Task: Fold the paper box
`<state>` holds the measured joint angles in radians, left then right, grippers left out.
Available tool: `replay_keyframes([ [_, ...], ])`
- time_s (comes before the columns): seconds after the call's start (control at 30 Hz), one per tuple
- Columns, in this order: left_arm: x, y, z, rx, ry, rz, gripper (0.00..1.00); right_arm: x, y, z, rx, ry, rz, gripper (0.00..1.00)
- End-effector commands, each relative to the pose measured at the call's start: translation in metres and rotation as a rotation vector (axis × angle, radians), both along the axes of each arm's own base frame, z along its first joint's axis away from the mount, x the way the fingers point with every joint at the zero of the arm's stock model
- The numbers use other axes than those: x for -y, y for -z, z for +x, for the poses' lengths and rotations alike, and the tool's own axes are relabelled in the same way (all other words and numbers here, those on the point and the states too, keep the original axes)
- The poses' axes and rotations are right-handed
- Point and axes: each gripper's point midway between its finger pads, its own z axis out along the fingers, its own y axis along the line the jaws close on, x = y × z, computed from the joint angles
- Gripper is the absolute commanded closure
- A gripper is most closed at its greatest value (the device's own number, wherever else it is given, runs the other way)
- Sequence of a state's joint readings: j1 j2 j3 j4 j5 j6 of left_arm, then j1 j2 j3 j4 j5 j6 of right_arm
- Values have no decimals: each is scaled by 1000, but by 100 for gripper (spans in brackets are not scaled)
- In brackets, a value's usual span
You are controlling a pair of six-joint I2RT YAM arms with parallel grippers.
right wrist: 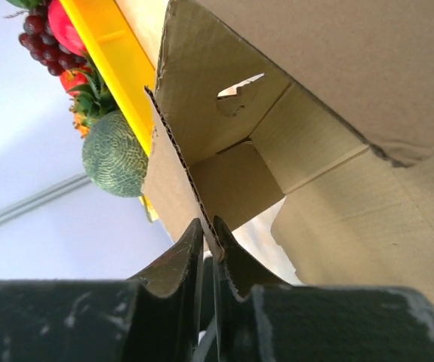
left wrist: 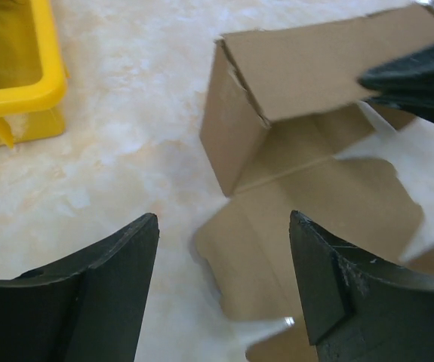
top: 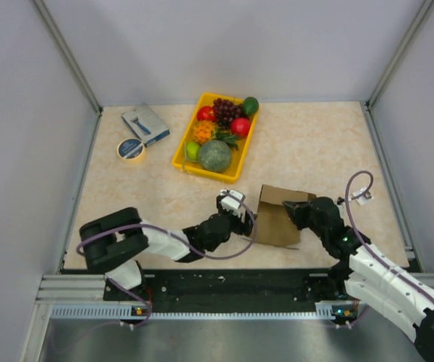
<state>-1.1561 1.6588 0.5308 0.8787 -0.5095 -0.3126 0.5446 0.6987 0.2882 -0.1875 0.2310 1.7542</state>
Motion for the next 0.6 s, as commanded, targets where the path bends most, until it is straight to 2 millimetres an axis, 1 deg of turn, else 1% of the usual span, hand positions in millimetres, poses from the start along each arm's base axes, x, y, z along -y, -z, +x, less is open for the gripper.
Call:
replay_keyframes([
  [0.0, -1, -10, -51, -81, 254, -28, 26, -3, 8, -4, 12, -83, -101, 84],
  [0.03, -3, -10, -58, -106, 275, -18, 26, -5, 6, -3, 36, -109, -128, 80],
  [0.07, -4, -22, -62, -119, 288, -39, 26, -6, 3, -1, 47, -124, -144, 75],
  [0.1, -9, -14, -65, -206, 265, 11, 25, -9, 1, -1, 54, -146, -157, 63],
  [0.17, -11, -21, -60, -272, 248, 28, 24, -12, -6, 0, 100, -205, -219, 55],
  [0.2, 0, -36, -62, -305, 286, 5, 24, -14, -8, 0, 115, -234, -235, 46],
  [0.23, -7, -32, -56, -352, 265, 33, 24, -15, -9, 0, 143, -275, -283, 41],
  [0.27, -7, -37, -54, -368, 269, 19, 24, -17, -14, 1, 167, -302, -305, 36],
  [0.3, -1, -50, -53, -377, 298, -15, 24, -20, -16, 0, 190, -337, -324, 28],
  [0.33, -4, -57, -43, -368, 273, -35, 25, -22, -17, 0, 223, -385, -369, 25],
  [0.37, -5, -67, -38, -353, 264, -59, 25, -24, -21, 0, 241, -409, -385, 22],
  [0.4, -5, -75, -31, -339, 253, -80, 24, -30, -24, -3, 265, -459, -391, 16],
  [0.47, -7, -89, -14, -342, 242, -125, 21, -34, -28, -6, 314, -539, -442, 11],
  [0.5, -7, -92, -6, -354, 233, -141, 20, -39, -31, -10, 341, -583, -450, 4],
  [0.53, -10, -95, 5, -369, 238, -153, 20, -40, -34, -13, 382, -638, -491, 3],
  [0.57, -10, -77, 11, -426, 228, -113, 20, -44, -41, -17, 414, -684, -498, 2],
])
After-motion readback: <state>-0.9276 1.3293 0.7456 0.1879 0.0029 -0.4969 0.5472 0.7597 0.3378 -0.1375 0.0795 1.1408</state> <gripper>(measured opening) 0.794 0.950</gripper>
